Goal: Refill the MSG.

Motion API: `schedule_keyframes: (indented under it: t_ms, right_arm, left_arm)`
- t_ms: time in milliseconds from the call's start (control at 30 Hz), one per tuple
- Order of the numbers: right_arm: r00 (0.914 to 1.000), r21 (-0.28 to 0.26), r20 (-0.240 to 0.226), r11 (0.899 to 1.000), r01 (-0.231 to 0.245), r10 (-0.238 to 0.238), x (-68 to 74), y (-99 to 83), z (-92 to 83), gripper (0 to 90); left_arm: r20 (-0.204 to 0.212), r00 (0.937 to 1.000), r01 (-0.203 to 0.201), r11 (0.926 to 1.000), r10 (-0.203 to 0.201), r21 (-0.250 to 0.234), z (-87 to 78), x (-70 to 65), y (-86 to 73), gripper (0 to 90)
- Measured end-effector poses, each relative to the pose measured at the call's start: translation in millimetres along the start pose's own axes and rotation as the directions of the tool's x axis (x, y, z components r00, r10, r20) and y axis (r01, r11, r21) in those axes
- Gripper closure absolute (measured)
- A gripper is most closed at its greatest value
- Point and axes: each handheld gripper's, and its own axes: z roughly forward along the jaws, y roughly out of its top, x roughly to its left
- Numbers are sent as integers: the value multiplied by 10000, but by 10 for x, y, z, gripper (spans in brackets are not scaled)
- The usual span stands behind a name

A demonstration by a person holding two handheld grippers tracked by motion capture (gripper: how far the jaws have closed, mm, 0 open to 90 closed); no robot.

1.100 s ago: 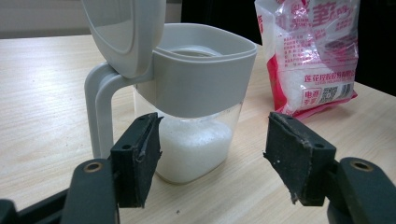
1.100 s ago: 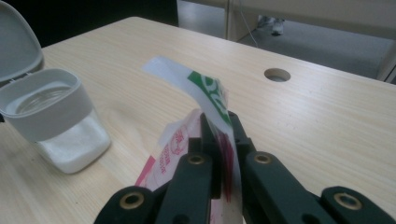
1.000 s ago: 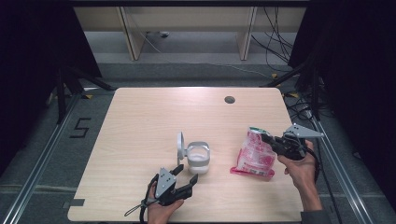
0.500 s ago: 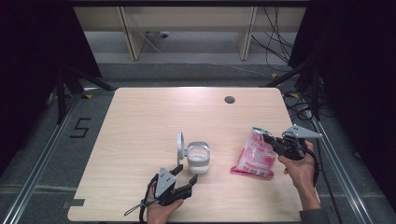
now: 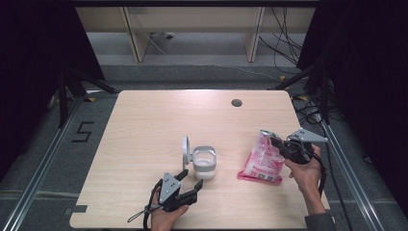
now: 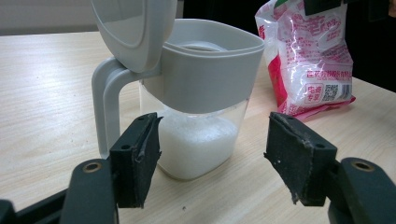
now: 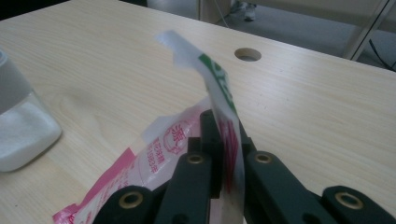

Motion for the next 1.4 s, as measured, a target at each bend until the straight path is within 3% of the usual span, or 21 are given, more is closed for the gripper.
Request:
schedule_keyframes:
  t_ms: [33,100,167,233,300,367,500,667,733,900,933,967,1100,1133,1167,1267,1300,1333,1400]
  right_arm:
    - [9997,140,36,9996,-252,251,13,-8,5,900]
    - [10000,130,46,9999,72,-73,-20,-15,40,900]
    - [9998,286,67,9994,-171,169,-12,-27,48,900]
    - [9999,196,82,9998,-102,100,-34,-30,65,899]
    - [9989,173,115,9988,-450,448,-30,-50,90,898]
    - [9988,395,147,9981,-473,468,-39,-56,98,897]
    - [9994,319,198,9991,-277,271,-77,-77,135,890]
    - [9971,418,344,9968,-687,673,-64,-99,148,878]
    - [9990,457,273,9982,-379,367,-103,-109,147,861]
    - [9947,534,362,9937,-986,967,-90,-145,155,826]
    - [9963,492,393,9957,-789,770,-107,-147,156,821]
    - [9940,570,400,9929,-1041,1019,-94,-151,154,810]
    - [9915,597,704,9917,-1135,1092,-118,-167,147,758]
    - [9930,593,728,9935,-974,930,-148,-171,136,731]
    - [9893,551,720,9898,-1312,1271,-137,-179,132,720]
    - [9898,595,777,9905,-1243,1195,-165,-193,116,676]
    - [9899,525,846,9916,-1182,1135,-184,-202,117,668]
    - [9852,572,923,9870,-1501,1445,-160,-205,106,668]
    - [9852,550,884,9868,-1522,1470,-162,-215,105,656]
  left_arm:
    - [9,10000,-1,10000,1,-3,0,0,-1,342]
    - [3,10000,2,10000,-2,0,0,0,-1,342]
    - [3,10000,14,10000,-14,0,1,1,-1,341]
    - [5,10000,33,10000,-33,-12,1,3,-3,341]
    - [5,10000,33,10000,-32,-23,1,5,-3,341]
    - [16,10000,26,10000,-26,-20,-1,5,-2,341]
    - [-38,10000,78,10000,-78,2,-3,6,-3,341]
    - [21,9999,115,9999,-115,-114,-4,9,-2,341]
    - [1,10000,45,9999,-45,-89,-5,17,0,341]
    - [-62,9999,82,10000,-82,-35,-12,17,3,341]
    - [-64,10000,76,10000,-76,-33,-13,18,4,341]
    - [-63,10000,74,10000,-74,-29,-13,20,4,341]
    - [-86,9999,121,9999,-121,-43,-14,20,7,341]
    - [-81,9999,109,9999,-109,-34,-16,23,9,341]
    - [-93,9999,99,10000,-99,-14,-18,26,11,341]
    - [-71,10000,10,10000,-10,-28,-23,48,17,341]
    - [-113,9998,147,9999,-147,-48,-26,41,16,341]
    - [-47,9999,139,9998,-139,-123,-22,48,16,341]
    - [-130,9999,3,10000,-3,-39,-39,60,25,341]
